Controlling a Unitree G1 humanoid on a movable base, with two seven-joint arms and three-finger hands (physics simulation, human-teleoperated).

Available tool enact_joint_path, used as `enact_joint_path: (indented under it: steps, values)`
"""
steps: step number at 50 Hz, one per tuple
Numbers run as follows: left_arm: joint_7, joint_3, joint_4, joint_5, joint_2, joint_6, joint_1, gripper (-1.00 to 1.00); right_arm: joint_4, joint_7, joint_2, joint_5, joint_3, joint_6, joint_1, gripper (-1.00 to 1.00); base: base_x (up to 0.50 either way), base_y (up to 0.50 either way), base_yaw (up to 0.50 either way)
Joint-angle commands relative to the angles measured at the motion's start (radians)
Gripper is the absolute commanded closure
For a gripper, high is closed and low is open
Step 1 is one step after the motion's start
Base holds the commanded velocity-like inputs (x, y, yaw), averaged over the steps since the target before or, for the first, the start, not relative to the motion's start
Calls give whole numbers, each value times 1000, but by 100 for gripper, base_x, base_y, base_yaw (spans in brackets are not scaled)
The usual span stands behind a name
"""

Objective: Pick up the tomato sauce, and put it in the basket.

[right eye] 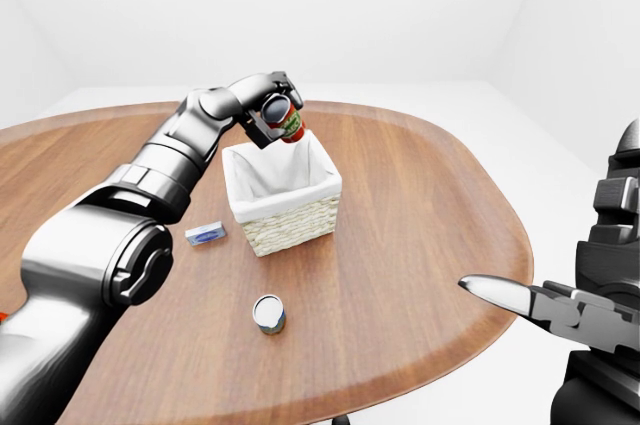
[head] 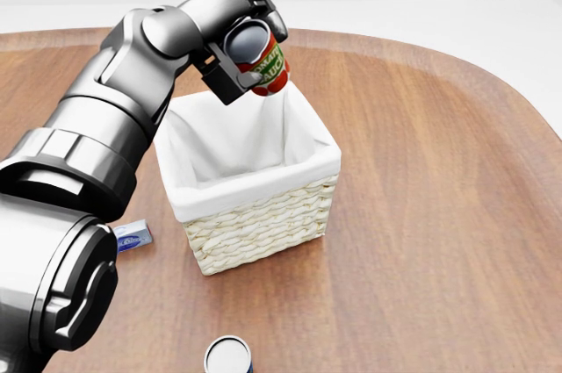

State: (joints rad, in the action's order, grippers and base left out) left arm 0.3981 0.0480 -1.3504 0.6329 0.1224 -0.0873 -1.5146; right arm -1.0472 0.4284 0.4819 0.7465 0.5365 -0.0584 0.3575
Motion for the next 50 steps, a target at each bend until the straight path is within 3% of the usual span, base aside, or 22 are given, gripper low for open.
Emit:
enact_joint_path:
  steps: [1, 12, 25, 50]
  values:
    - [-18, -1, 4, 19, 2, 0, 37, 100, 0, -6, -5, 3, 7, -1, 1, -100, 0, 0, 0]
    - [38, -29, 0, 111, 13, 0, 49, 100, 0, -3, -3, 6, 9, -6, -2, -100, 0, 0, 0]
    - [80, -22, -1, 151, 23, 0, 74, 100, 0, 2, -1, -8, -11, -6, -6, -100, 0, 0, 0]
    - [73, -19, -2, 168, 19, 0, 105, 100, 0, -18, -24, -20, -13, -9, -9, -100, 0, 0, 0]
